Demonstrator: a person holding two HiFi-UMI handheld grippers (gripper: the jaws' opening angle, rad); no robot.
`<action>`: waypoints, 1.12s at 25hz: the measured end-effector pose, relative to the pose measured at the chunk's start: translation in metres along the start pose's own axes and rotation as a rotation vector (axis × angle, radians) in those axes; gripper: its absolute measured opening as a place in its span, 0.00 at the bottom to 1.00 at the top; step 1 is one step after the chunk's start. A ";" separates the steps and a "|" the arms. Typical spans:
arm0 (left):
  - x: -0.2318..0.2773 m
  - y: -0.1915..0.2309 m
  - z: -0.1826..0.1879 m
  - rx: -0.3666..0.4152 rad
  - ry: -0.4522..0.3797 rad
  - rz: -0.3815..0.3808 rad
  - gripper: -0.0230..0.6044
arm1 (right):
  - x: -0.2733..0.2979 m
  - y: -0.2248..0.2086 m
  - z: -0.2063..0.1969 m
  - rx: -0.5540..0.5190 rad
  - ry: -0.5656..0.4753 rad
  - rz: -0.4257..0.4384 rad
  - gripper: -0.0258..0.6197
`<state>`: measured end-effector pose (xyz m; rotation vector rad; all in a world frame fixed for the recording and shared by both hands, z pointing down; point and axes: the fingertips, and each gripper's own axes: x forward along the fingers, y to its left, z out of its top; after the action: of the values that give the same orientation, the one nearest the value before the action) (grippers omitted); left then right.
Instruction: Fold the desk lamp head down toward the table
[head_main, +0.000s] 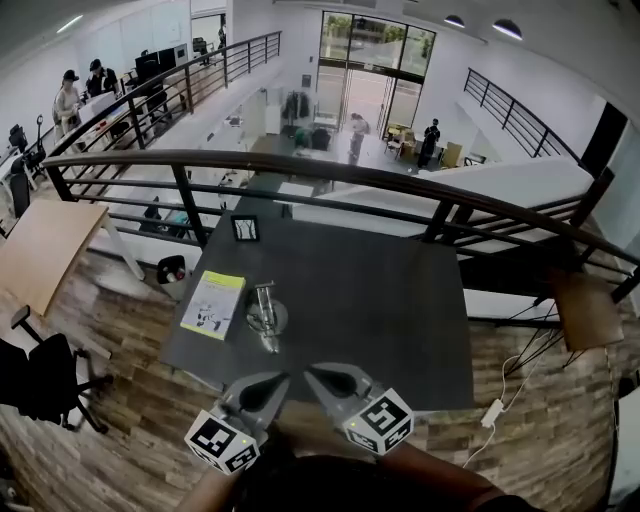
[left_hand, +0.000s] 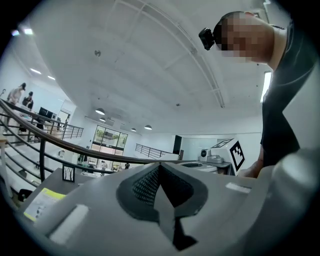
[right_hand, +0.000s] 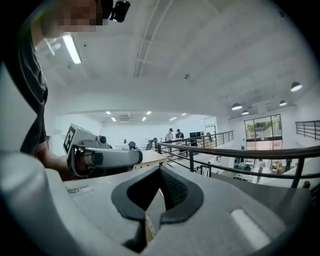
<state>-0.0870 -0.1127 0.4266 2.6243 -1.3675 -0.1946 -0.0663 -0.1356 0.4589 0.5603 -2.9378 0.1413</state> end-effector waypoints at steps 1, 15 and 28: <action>-0.001 -0.011 -0.004 -0.002 -0.004 0.010 0.04 | -0.010 0.003 -0.003 -0.003 -0.002 0.009 0.04; -0.026 -0.127 -0.035 -0.009 0.002 0.152 0.04 | -0.120 0.053 -0.020 0.005 -0.033 0.129 0.04; -0.045 -0.153 -0.045 0.001 0.042 0.176 0.04 | -0.144 0.076 -0.017 -0.013 -0.074 0.153 0.04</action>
<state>0.0185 0.0144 0.4397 2.4767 -1.5733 -0.1138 0.0401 -0.0121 0.4472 0.3463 -3.0502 0.1207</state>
